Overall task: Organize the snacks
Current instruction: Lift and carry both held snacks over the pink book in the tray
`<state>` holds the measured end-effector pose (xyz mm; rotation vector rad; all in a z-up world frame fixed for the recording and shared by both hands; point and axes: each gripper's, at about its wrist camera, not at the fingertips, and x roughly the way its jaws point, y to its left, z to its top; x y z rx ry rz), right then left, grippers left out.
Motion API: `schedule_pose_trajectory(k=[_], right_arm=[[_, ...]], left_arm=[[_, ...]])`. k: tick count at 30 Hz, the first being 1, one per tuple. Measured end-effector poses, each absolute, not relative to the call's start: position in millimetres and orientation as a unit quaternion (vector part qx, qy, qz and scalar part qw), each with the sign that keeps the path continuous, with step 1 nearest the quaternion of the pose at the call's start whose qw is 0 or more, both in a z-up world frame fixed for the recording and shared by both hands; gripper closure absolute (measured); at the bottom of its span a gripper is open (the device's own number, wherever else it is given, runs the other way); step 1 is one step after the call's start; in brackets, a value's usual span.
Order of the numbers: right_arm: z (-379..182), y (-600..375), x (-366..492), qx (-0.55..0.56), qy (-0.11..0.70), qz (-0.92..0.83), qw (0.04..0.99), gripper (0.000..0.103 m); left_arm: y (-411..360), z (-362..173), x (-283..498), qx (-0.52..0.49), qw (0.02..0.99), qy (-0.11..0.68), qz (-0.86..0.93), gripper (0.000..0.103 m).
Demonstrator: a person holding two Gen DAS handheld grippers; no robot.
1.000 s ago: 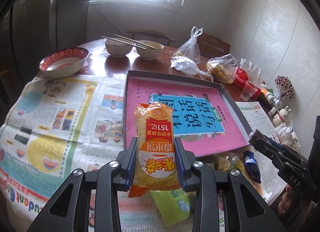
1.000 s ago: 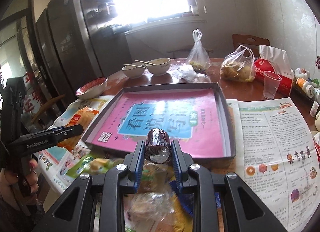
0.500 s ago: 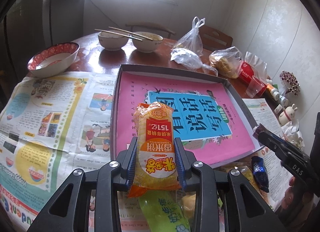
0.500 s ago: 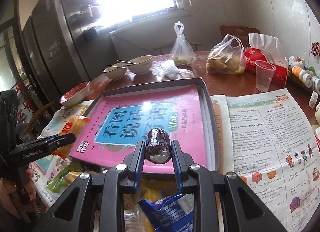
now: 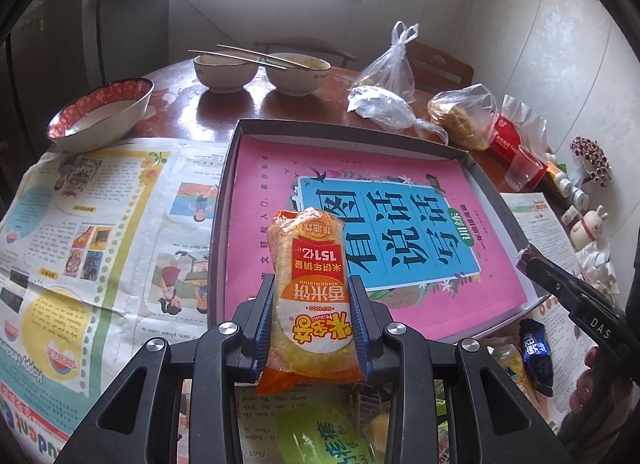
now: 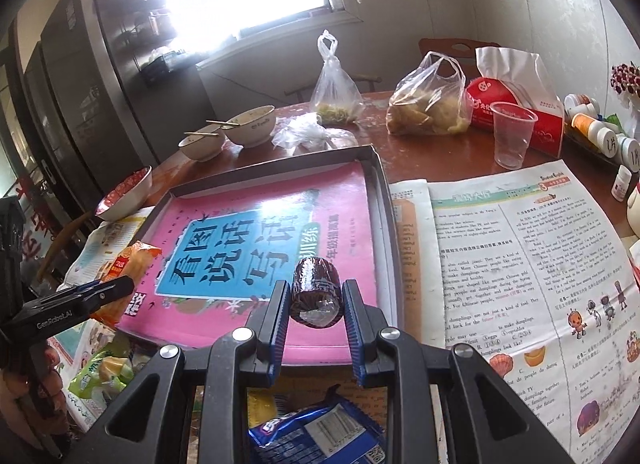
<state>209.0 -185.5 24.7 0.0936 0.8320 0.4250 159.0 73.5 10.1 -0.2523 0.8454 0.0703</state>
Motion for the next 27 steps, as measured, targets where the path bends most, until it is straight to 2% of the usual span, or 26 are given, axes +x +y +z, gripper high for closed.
schedule_pose_trajectory(k=[27], right_arm=[[10,-186,219,0.032,0.421,0.189,0.887,0.076]], left_arm=[[77,-2,175,-0.125,0.896,0.424,0.04,0.068]])
